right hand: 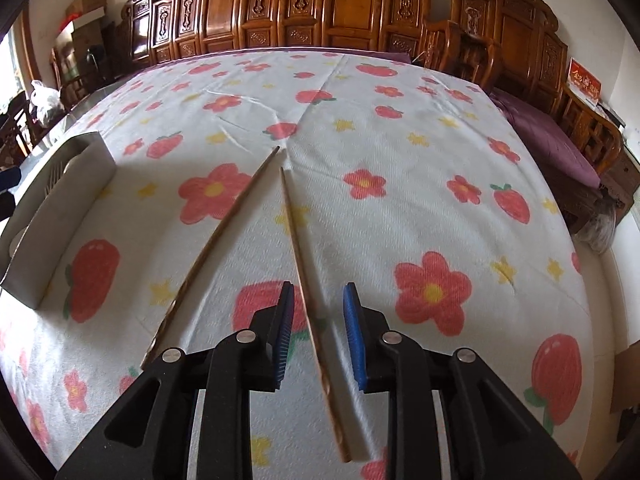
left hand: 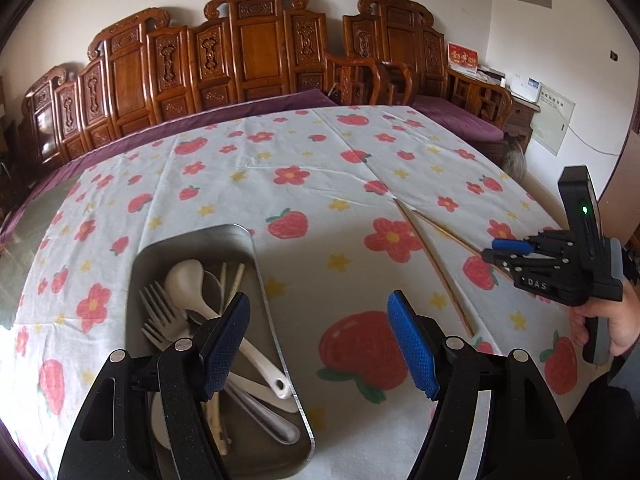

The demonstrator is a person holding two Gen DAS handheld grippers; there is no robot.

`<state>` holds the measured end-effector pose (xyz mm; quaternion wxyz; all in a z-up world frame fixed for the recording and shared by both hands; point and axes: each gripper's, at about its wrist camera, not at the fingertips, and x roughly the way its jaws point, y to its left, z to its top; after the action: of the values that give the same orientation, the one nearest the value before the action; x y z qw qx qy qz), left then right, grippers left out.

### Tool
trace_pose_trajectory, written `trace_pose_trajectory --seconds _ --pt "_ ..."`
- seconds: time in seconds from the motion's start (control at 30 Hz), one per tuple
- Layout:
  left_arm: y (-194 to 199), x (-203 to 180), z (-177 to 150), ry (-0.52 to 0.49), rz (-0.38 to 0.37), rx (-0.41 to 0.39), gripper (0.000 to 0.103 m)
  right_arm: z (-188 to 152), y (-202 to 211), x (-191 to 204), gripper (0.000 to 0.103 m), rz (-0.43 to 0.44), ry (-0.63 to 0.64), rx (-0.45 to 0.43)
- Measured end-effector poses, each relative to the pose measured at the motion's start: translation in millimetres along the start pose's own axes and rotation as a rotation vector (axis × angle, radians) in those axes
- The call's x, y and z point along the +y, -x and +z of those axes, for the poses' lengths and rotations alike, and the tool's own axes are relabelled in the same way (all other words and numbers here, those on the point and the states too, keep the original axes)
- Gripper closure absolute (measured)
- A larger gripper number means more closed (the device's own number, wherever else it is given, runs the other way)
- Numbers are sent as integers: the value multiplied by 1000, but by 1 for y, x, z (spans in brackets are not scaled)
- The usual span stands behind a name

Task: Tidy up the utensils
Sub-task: 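Move the right tool to the chopsticks and grasp one wooden chopstick, then grasp the other wooden chopstick with the left tool while the right tool holds its chopstick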

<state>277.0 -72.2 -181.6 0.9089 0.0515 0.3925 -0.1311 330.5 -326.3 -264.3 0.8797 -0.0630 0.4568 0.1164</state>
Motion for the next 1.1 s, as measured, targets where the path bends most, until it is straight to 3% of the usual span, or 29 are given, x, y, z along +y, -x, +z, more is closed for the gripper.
trace_pose_trajectory --seconds 0.2,0.43,0.53,1.0,1.1 --pt "-6 -22 -1 -32 -3 25 35 0 -3 -3 76 29 1 17" --pt "-18 -48 4 -53 -24 56 35 -2 -3 6 95 23 61 39" --pt "-28 -58 10 -60 -32 69 35 -4 -2 7 96 14 86 42" --pt "-90 -93 25 -111 -67 133 35 -3 -5 -21 97 -4 -20 26" --pt "-102 -102 27 -126 -83 150 44 -2 -6 -25 97 3 -33 23"
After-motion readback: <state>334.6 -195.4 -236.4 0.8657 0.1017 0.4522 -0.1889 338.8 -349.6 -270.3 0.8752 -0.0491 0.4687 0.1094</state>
